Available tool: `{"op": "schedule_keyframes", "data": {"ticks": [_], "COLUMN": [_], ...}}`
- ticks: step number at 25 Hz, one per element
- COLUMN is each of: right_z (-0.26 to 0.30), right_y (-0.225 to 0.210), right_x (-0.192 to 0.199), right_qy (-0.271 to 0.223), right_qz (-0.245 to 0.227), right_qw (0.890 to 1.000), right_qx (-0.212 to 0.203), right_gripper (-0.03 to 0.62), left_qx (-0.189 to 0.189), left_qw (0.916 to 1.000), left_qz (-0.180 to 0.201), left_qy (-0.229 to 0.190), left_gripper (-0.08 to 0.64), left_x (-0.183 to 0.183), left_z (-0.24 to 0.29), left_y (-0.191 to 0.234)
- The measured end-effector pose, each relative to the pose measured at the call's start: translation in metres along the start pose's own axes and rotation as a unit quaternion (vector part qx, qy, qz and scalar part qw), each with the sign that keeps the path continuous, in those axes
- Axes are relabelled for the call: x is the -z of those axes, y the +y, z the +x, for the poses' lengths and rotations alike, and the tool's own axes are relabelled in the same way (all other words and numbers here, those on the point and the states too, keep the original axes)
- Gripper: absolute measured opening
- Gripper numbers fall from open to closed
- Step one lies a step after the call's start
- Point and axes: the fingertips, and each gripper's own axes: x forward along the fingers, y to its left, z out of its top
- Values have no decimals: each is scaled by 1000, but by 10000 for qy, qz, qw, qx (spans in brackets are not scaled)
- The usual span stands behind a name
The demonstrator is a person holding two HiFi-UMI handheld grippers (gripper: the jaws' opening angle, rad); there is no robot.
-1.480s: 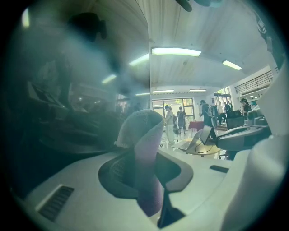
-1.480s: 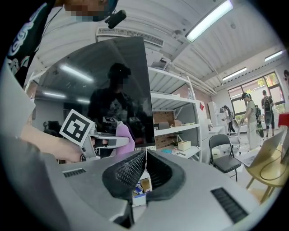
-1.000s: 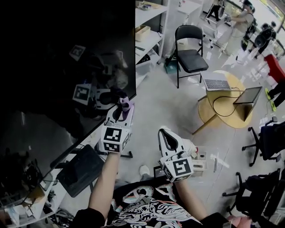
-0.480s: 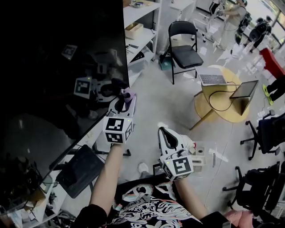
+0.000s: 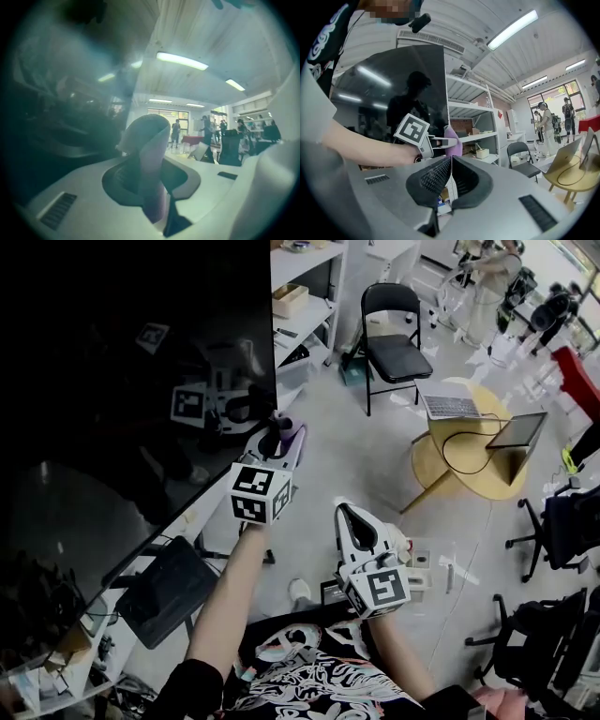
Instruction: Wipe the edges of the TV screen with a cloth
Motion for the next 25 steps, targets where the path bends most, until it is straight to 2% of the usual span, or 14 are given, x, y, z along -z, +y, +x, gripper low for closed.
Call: {"op": "schedule_keyframes", "data": {"ticks": [3, 4, 8, 10, 12, 16, 17, 21, 25], "right_z": [3, 4, -1, 6, 19, 26, 27, 21, 13], "right_y": [4, 6, 25, 46, 71, 118, 130, 174, 214], "right_x": [0, 0, -2, -4, -6, -17, -21, -14, -5], "right_qy": [-86, -122, -97, -93, -107, -134, -147, -137, -121], "right_qz": [25, 50, 51, -111, -277, -313, -321, -427, -547], "right_qw": [9995, 9992, 9987, 9968, 9932, 9852, 9827, 9678, 9551], "right_qx": [-294, -368, -502, -781, -1129, -1678, -1820, -2476, -2910], "right_gripper": [29, 29, 29, 29, 29, 29, 29, 29, 29], "left_qx": [321, 354, 175, -195, -726, -1639, -1857, -2653, -3362], "left_qw": [9933, 9914, 9932, 9931, 9901, 9763, 9734, 9618, 9405], "left_qz": [1098, 1243, 1078, 1083, 1139, 1274, 1199, 670, 442], "left_qy": [-154, -221, -401, -400, -372, -616, -600, -104, -228], "left_gripper": [101, 101, 101, 101, 101, 101, 103, 103, 103], "left_x": [-24, -29, -32, -29, -28, -27, -23, 3, 13], "left_z": [-11, -20, -71, -108, -147, -230, -251, -328, -399], "left_y": [-39, -49, -62, -46, -20, 15, 21, 30, 32]}}
